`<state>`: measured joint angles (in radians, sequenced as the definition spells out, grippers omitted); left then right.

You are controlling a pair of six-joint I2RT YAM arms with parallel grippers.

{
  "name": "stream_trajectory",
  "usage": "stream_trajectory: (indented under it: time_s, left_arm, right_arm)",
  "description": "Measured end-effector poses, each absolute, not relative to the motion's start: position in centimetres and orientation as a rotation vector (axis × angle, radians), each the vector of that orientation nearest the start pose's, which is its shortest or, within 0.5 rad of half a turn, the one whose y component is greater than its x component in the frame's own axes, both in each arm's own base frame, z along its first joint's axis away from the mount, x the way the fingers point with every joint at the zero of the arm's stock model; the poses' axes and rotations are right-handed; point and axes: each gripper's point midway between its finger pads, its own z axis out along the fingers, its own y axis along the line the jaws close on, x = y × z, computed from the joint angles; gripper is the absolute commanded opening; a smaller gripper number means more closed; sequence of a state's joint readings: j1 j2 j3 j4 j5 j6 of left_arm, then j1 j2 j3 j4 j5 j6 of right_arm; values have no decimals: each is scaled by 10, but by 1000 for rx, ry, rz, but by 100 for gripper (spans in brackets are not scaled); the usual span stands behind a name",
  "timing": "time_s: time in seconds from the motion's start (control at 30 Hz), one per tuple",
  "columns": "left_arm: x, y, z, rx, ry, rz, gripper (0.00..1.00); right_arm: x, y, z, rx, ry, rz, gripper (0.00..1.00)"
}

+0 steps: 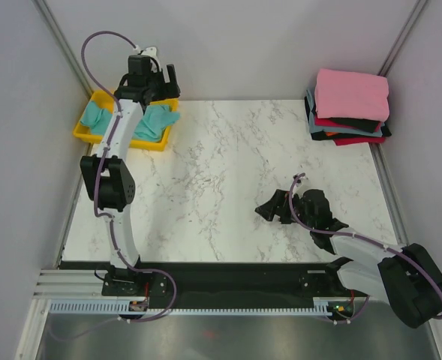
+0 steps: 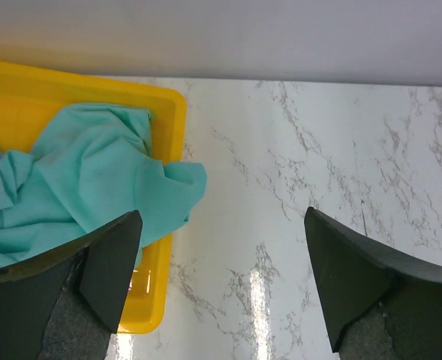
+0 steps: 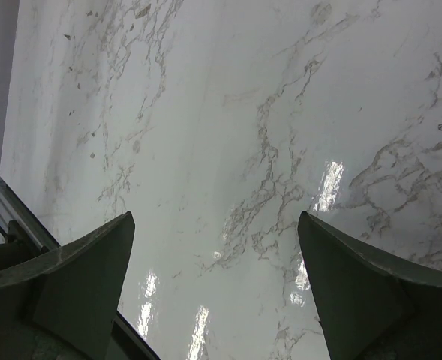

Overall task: Fold and stack the t-shirts
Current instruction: Grab the tshirt from the pile

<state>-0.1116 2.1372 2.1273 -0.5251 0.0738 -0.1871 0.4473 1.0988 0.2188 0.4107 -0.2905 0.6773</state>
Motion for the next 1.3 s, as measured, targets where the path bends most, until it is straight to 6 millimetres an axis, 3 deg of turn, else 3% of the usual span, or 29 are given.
stream_trajectory:
  time_s: [0.13,0.3,0.43,0.5,0.6,0.73,0.83,0.87,0.97,1.17,1.23,1.3]
  left_arm:
    - [586,-72,260,-66,2052,-231,100]
    - [580,-23,241,-189,2081,-195,100]
    - [583,26,203,-339,2145,-137,98]
    - [587,39,178,-389,2182,-125,97]
    - [588,43,132,-439,2263,-123,95]
    - [582,32,72,-488,2386,-149,90]
    - [583,24,47,-516,2426,-188,71]
    - [583,22,44,-522,2432,-201,42]
    - [591,13,43,-547,2423,-272,2]
    - [599,6,62,-567,2387,-327,2]
    - [604,4,83,-570,2355,-340,2]
    - [614,-1,121,-545,2290,-366,2]
  right_arm:
    - [235,196,63,55,2169,977,98]
    - [234,196,62,55,2171,977,98]
    - [233,195,60,60,2175,976,98]
    - [234,194,60,61,2175,975,98]
    - [234,194,61,64,2172,979,98]
    - [235,194,62,66,2165,985,98]
    - [235,194,63,63,2160,995,98]
    - [235,194,63,63,2159,996,98]
    - [236,194,62,69,2161,997,98]
    - [236,194,62,68,2161,1005,98]
    - [236,194,62,66,2163,1009,98]
    - [236,195,62,65,2163,1012,98]
